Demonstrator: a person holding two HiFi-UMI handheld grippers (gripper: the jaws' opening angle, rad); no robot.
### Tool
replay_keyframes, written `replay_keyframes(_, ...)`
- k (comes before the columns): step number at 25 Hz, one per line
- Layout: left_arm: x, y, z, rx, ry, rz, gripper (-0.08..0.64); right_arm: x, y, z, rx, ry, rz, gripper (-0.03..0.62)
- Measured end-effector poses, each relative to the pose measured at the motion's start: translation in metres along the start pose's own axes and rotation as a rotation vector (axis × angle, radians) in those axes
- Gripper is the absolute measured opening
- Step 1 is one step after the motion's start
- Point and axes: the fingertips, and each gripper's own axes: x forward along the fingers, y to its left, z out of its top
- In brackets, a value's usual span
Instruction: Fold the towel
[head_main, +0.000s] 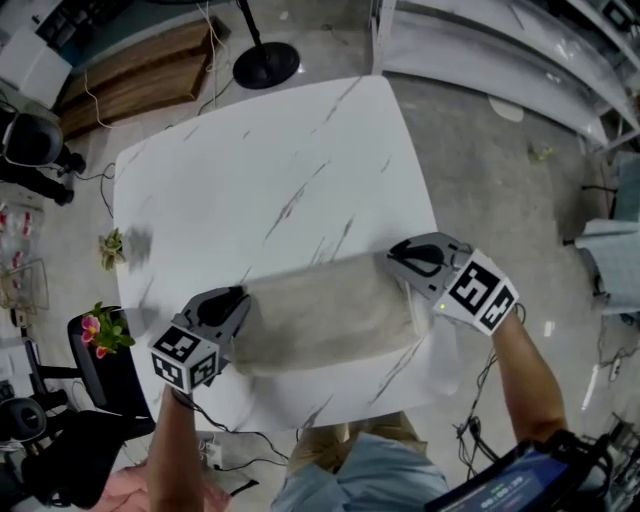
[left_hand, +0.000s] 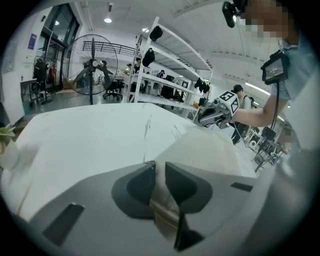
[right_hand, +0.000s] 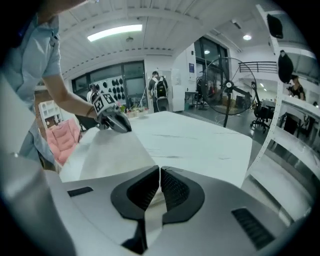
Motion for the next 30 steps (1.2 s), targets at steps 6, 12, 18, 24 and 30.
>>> replay_keyframes(6,0.002,0.002,-0.006,0.002,0.001,0.008,0.062,-0.033,0.085,-0.036,0.038,0.065,0.074,0.025)
replay_keyframes(12,0.005,0.003,-0.003,0.036,-0.001,0.027,0.060,-0.029,0.087,-0.078,0.112,0.104,-0.026,0.015)
replay_keyframes(18,-0.009,-0.002,0.004,0.059,-0.041,0.036,0.084,-0.059,0.069,-0.038,0.219,0.007,-0.164,0.075)
replay_keyframes(24,-0.047,-0.021,0.022,0.103,-0.118,0.034,0.095,-0.086,0.079,-0.024,0.479,-0.080,-0.157,0.217)
replay_keyframes(30,-0.072,-0.048,0.019,0.103,-0.182,0.006,0.098,-0.061,0.091,-0.082,0.776,0.000,-0.153,0.303)
